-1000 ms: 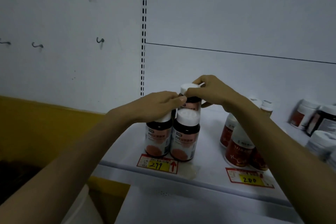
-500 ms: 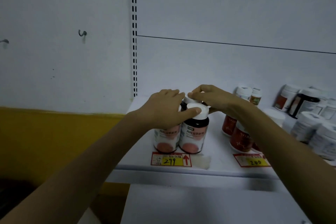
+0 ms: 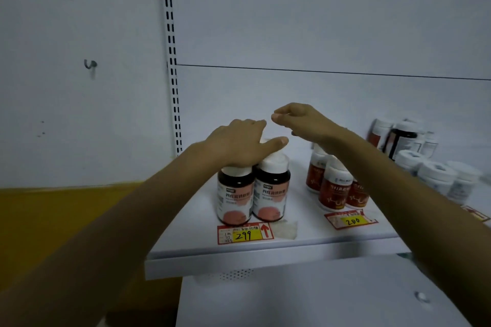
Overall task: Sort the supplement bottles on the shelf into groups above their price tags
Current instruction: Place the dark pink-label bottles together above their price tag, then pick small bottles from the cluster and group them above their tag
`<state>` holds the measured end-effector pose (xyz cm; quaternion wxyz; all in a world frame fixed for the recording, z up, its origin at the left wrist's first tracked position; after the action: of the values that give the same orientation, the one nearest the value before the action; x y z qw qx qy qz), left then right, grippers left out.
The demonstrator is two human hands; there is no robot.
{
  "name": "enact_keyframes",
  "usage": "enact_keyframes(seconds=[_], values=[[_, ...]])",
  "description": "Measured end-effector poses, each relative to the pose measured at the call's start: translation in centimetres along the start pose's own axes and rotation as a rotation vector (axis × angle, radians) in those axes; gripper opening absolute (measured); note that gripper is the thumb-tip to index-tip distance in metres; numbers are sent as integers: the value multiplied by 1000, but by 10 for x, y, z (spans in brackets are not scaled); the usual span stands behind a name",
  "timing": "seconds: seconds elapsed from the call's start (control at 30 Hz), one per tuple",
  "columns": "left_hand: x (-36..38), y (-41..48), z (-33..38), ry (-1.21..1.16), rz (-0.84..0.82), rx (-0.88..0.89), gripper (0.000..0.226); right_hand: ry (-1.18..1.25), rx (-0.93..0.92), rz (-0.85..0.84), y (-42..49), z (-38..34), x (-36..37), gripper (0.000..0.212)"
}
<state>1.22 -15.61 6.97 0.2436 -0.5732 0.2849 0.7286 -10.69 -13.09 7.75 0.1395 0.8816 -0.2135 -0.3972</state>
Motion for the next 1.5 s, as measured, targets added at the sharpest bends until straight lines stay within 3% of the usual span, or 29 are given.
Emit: enact_keyframes(seconds=[0.37,0.6,0.8,1.07,1.4,1.5], values=[[-9,39,106,35,2,95,77,-252,-65,-43,7,32,-117,33],[11,74,186,116,-30,73,75,-571,-88,-262,34,114,-159,39],[24,97,220,102,15,16,65,-758,-105,-465,63,202,-150,49],[35,103,235,106,8,-80,56,-739,-185,-576,80,254,-114,49],[29,103,240,139,86,-103,64,-596,-214,-408,71,238,-143,31],[21,112,240,11,140,-179,69,-535,-218,-374,64,211,-168,29]])
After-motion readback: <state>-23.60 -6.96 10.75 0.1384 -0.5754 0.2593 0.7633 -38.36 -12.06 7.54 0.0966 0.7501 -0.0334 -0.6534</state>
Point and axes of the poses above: each hand's wrist, its own y-axis towards the middle knuckle, its own x-axis out of the palm, z = x × y, the point moved 10 cm from there along y, towards the middle knuckle, and after that the axes turned 15 degrees about -x, right-handed, at the moved point
